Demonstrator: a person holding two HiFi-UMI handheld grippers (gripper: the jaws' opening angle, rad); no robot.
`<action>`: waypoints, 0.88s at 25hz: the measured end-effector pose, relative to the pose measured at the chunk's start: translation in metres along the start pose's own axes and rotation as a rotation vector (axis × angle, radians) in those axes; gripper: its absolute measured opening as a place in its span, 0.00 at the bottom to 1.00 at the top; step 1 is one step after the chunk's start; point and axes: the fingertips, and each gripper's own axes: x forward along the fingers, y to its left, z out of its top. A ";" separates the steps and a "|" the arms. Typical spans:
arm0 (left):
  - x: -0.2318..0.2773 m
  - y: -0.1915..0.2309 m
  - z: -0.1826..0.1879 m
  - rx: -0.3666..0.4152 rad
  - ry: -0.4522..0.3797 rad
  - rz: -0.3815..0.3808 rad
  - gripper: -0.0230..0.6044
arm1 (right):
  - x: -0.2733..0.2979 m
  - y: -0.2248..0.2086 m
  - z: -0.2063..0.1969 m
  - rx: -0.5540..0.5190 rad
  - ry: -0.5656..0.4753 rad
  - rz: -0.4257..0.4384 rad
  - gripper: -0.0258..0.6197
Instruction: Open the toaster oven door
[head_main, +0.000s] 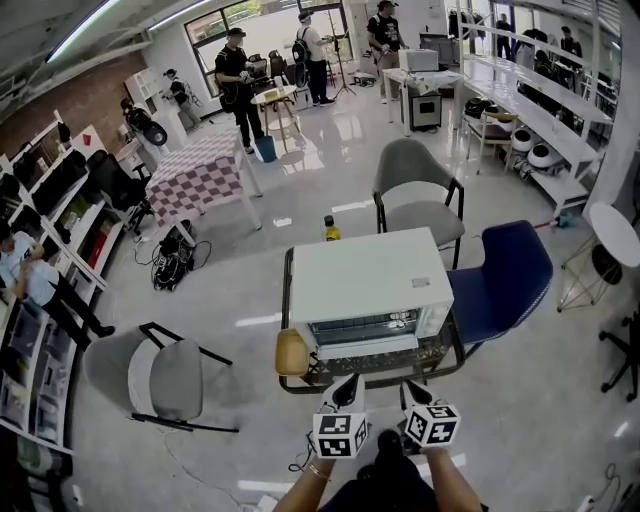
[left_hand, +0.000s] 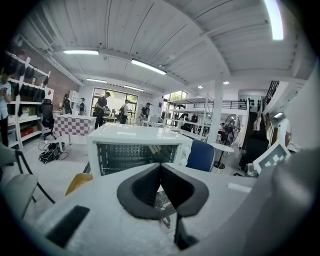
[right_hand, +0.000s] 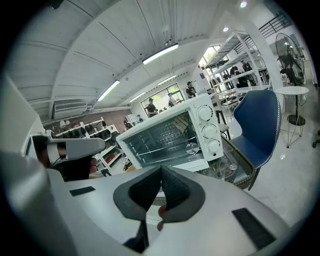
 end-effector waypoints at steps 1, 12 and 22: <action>0.001 0.000 0.004 -0.003 -0.001 0.000 0.06 | -0.001 0.001 0.005 -0.003 -0.006 0.004 0.04; 0.004 -0.013 0.038 0.002 -0.043 -0.005 0.06 | -0.013 0.018 0.067 -0.137 -0.101 0.048 0.04; 0.009 -0.022 0.079 0.039 -0.079 -0.040 0.06 | -0.020 0.035 0.127 -0.260 -0.200 0.054 0.04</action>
